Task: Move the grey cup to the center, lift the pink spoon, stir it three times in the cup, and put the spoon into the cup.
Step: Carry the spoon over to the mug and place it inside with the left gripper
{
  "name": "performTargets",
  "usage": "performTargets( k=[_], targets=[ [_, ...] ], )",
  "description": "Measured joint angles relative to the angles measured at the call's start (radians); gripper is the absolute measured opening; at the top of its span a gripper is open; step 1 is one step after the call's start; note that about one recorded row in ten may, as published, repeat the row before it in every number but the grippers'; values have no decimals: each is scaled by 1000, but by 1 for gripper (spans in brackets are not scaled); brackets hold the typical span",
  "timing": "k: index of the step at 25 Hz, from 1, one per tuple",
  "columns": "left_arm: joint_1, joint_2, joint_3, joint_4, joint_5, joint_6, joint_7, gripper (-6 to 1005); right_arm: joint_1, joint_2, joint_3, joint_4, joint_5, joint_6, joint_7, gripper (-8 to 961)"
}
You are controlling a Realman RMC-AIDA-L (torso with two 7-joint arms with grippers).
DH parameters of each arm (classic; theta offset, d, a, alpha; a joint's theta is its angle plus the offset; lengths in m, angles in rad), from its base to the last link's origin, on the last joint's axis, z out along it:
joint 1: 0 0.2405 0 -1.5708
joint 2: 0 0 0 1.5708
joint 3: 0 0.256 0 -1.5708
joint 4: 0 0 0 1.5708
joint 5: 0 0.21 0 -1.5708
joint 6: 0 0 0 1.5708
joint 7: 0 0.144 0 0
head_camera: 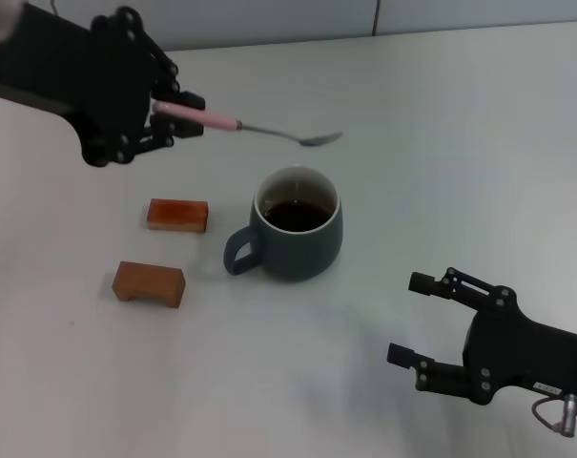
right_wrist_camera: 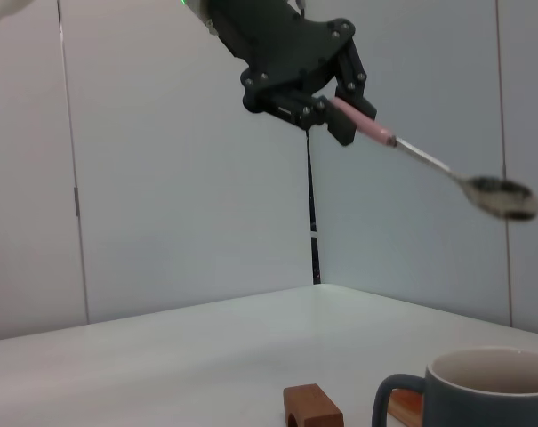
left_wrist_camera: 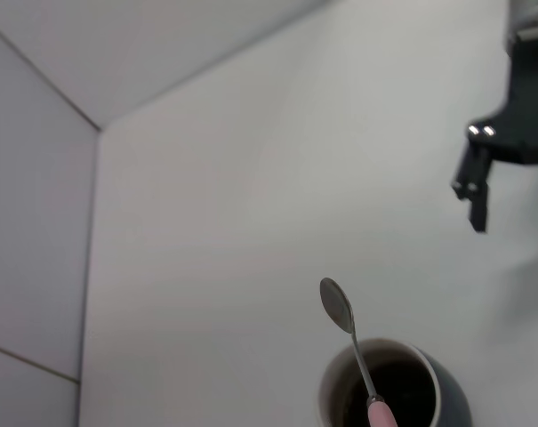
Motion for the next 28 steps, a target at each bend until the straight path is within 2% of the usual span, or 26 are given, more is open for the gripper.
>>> performTargets(
  k=[8, 10, 11, 22, 28],
  targets=[
    [-47, -4, 94, 20, 109, -6, 16, 140, 0, -1, 0, 0, 0, -2, 0, 833],
    [-47, -4, 94, 20, 109, -6, 16, 140, 1, -1, 0, 2, 0, -2, 0, 833],
    [-66, -8, 164, 22, 184, -10, 16, 141, 2, -1, 0, 3, 0, -2, 0, 833],
    [-91, -12, 288, 13, 319, -14, 29, 144, 2, 0, 0, 5, 0, 2, 0, 833],
    [-105, -12, 395, -1, 381, -34, 19, 146, 9, 2, -7, 6, 0, 3, 0, 833]
  ],
)
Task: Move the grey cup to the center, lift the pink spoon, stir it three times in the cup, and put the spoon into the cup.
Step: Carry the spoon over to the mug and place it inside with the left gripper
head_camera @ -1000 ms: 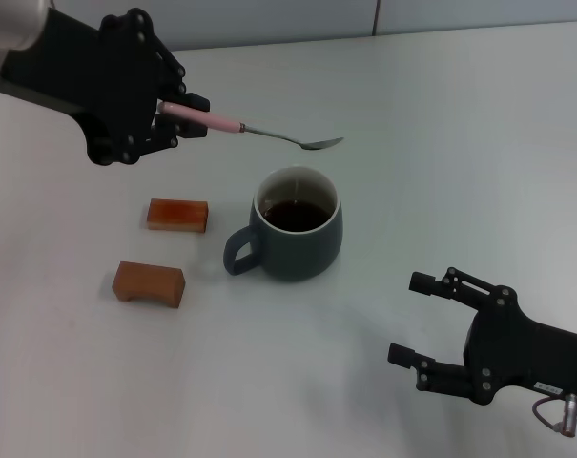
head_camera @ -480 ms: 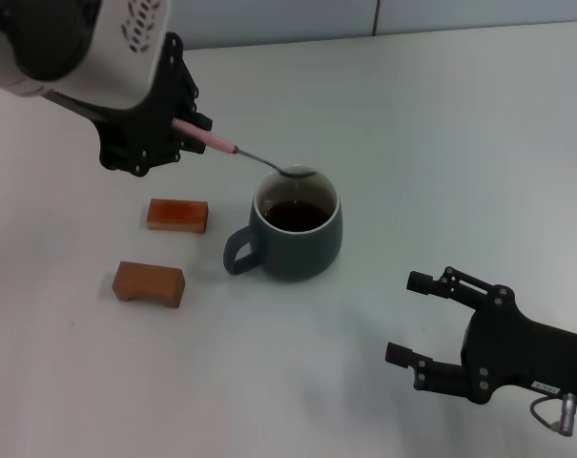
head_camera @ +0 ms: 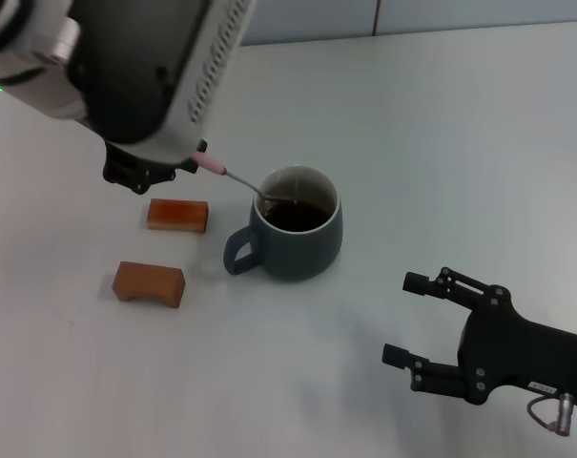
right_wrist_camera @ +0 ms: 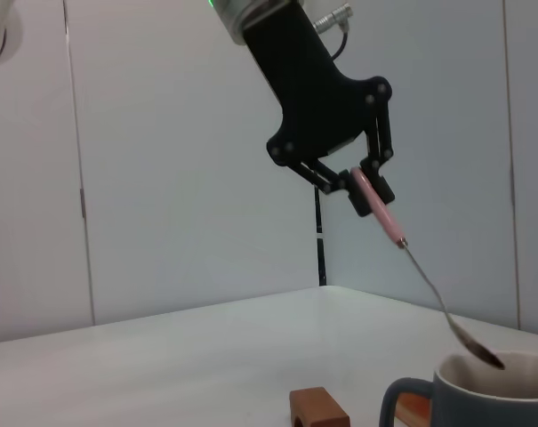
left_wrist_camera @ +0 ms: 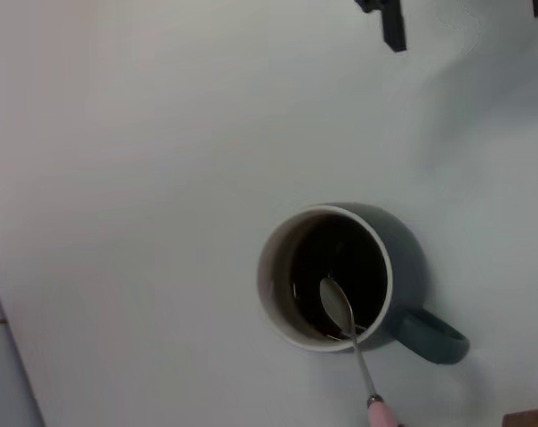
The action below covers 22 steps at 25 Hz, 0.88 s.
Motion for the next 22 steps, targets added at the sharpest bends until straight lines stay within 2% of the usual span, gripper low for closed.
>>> performTargets(
  k=[4, 9, 22],
  targets=[
    [-5, -1, 65, -2, 30, -28, -9, 148, 2, 0, -1, 1, 0, 0, 0, 833],
    [-19, -1, 87, -5, 30, -44, -15, 149, 2, 0, -4, 1, 0, 0, 0, 833],
    [-53, -1, 222, -107, 86, -147, -31, 153, 1, 0, -4, 2, -5, -6, 0, 833]
  ],
)
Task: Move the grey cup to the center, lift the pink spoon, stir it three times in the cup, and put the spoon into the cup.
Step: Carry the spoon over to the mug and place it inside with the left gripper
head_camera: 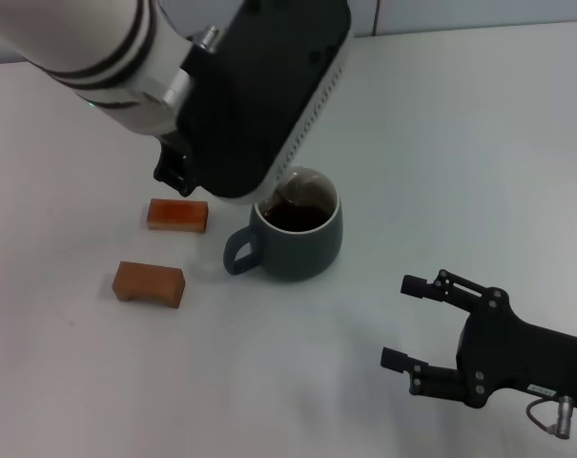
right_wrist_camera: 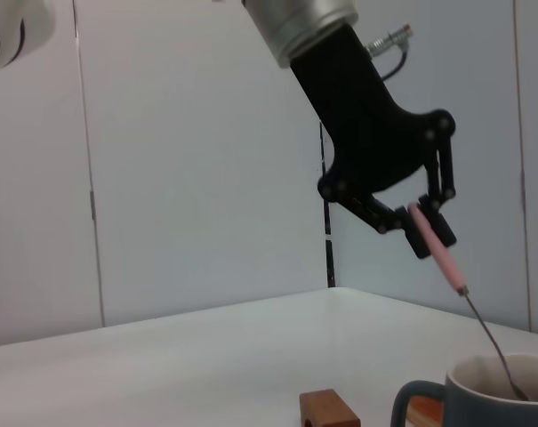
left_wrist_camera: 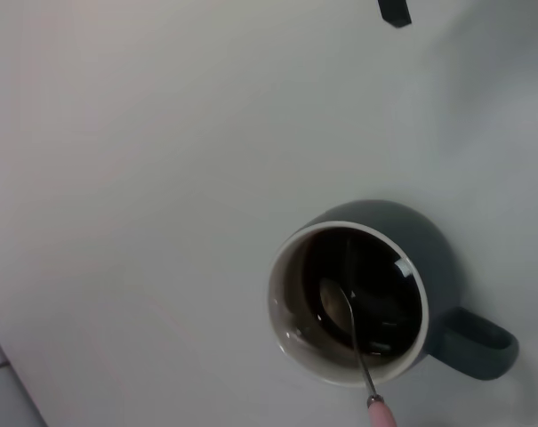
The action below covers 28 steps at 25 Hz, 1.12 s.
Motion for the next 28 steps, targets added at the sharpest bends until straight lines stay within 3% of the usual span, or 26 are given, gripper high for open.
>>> performTargets(
  k=[10, 28],
  targets=[
    [15, 0, 110, -25, 6, -63, -13, 157, 0, 0, -1, 18, -5, 5, -1, 833],
    [30, 0, 123, -43, 65, -81, -22, 162, 9, 0, -2, 23, -5, 6, -2, 833]
  ],
)
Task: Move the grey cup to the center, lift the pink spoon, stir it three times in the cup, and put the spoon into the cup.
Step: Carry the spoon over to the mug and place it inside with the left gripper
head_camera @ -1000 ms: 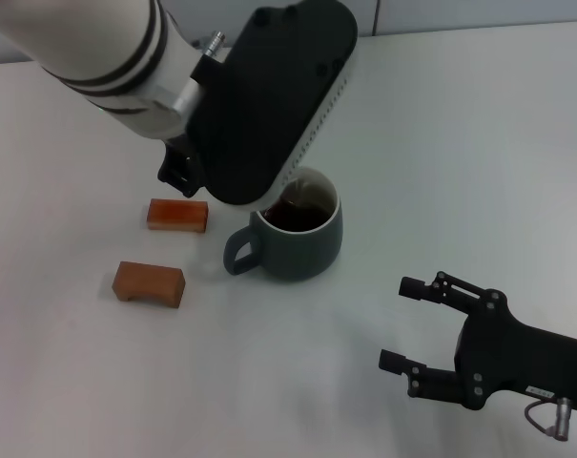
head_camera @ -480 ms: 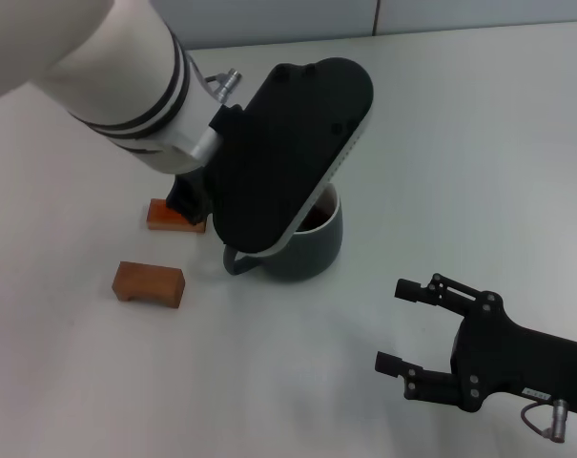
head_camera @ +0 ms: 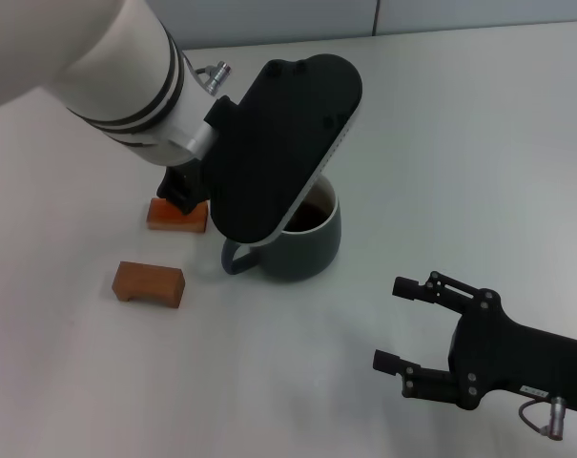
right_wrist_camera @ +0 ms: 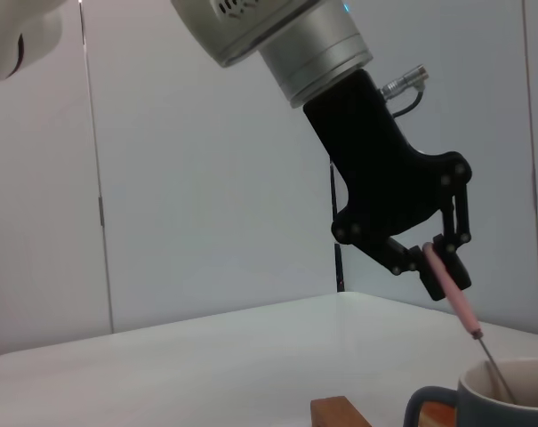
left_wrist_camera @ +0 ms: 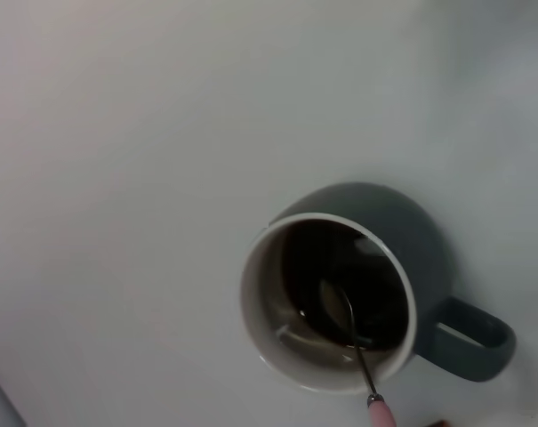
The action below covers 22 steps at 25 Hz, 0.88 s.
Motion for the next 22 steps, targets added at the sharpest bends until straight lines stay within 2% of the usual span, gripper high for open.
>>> performTargets(
  k=[7, 11, 17, 22],
  targets=[
    [6, 0, 33, 5, -14, -50, 0, 165, 1, 0, 0, 1, 0, 1, 0, 833],
    [19, 0, 40, 22, -41, -32, -1, 166, 3, 0, 0, 2, 0, 4, -1, 833],
    [31, 0, 30, 28, -15, -6, -3, 168, 5, 0, -1, 6, 0, 13, -2, 833],
    [35, 1, 23, 19, 16, -61, -3, 169, 9, -1, -2, 20, 0, 28, -7, 833]
  ],
)
